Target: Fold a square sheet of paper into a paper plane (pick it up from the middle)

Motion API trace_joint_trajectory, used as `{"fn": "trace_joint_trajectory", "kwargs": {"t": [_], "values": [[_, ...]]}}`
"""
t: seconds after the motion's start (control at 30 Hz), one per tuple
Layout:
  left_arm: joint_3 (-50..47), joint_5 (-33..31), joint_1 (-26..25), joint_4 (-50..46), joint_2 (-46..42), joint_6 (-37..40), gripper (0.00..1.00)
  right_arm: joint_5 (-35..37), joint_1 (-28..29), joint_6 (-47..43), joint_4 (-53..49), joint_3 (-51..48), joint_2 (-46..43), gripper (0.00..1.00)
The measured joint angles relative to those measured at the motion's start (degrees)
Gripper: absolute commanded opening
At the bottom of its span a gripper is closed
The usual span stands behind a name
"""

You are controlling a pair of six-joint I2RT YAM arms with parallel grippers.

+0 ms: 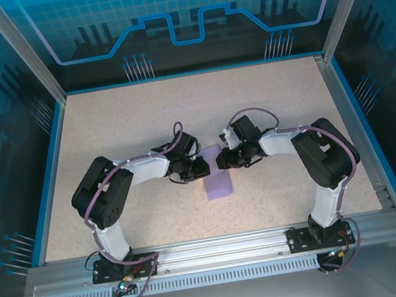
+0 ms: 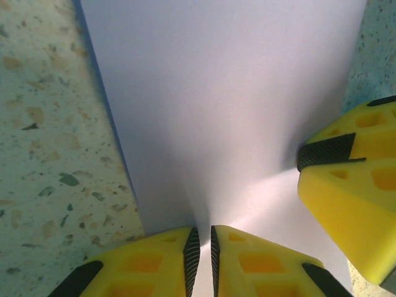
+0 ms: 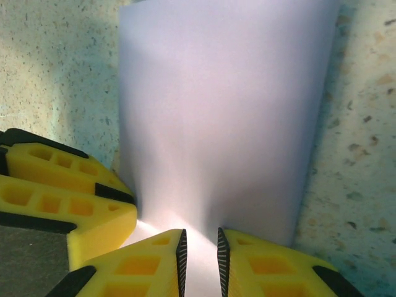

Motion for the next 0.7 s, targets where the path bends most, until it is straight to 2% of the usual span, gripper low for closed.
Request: {"fn": "trace_joint_trajectory", "kwargs": {"t": [0.7], "values": [[1.88,0.0,0.0,-1.75,1.18,0.48,0.19,-1.97,-0.85,0.13,4.07,-0.37,1.29,0.21]]}}
